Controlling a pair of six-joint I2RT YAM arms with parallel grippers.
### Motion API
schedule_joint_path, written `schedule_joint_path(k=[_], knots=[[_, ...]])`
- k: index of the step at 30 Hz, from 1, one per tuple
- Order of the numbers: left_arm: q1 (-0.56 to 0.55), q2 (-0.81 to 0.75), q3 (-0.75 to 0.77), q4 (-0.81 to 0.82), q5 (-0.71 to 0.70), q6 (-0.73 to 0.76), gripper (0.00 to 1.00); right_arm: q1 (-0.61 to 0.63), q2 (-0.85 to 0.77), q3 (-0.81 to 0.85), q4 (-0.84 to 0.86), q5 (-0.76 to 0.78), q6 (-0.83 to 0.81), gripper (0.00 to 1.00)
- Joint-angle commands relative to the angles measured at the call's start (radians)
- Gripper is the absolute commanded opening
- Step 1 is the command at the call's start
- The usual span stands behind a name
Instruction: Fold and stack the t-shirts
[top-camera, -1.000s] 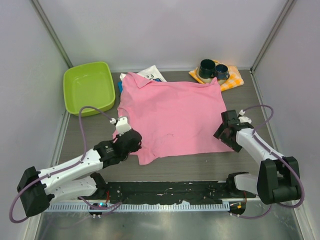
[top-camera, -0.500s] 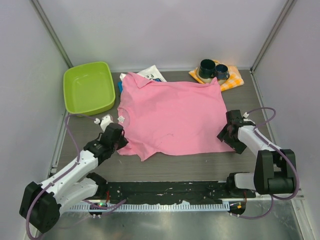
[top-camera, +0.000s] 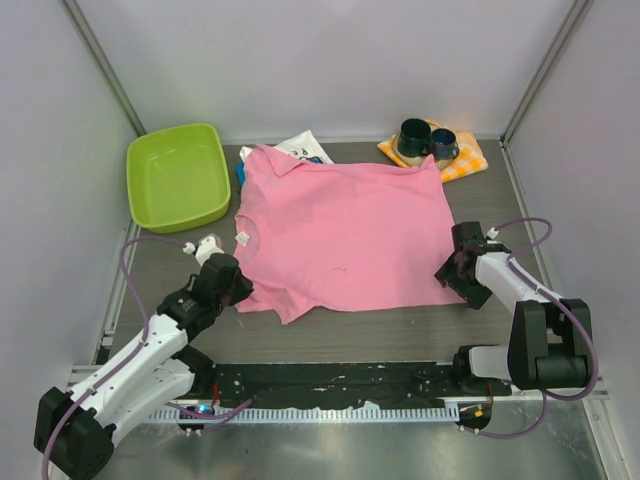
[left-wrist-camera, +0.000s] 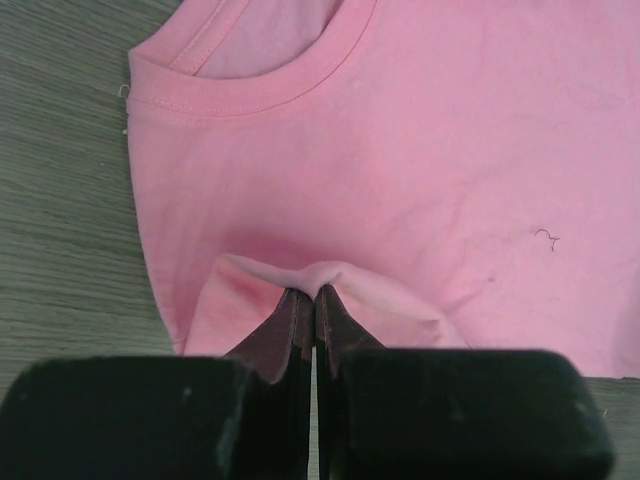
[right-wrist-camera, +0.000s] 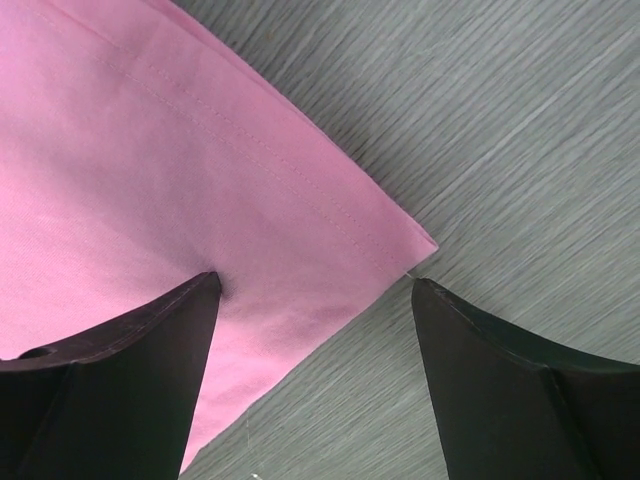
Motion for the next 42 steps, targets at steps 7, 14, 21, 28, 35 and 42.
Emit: schedule_joint_path(k=[7, 14, 21, 28, 35, 42], knots=[[0.006, -0.004, 0.001, 0.012, -0.037, 0.009, 0.0, -0.104, -0.041, -0.021, -0.05, 0.092, 0.063, 0.71], [0.006, 0.017, 0.002, 0.018, -0.053, 0.014, 0.0, -0.133, -0.001, -0.016, -0.021, 0.093, 0.063, 0.56], [0.007, 0.033, 0.002, 0.018, -0.049, 0.004, 0.0, -0.16, 0.028, -0.019, 0.027, 0.066, 0.048, 0.21], [0.017, 0.025, 0.021, -0.022, -0.032, 0.004, 0.0, -0.162, 0.028, -0.021, 0.063, 0.003, 0.006, 0.01], [0.017, -0.09, 0.057, -0.131, -0.053, -0.014, 0.0, -0.145, -0.141, -0.016, 0.057, -0.069, -0.08, 0.01], [0.017, -0.148, 0.119, -0.223, -0.053, -0.006, 0.0, -0.102, -0.24, -0.024, 0.125, -0.155, -0.123, 0.01]])
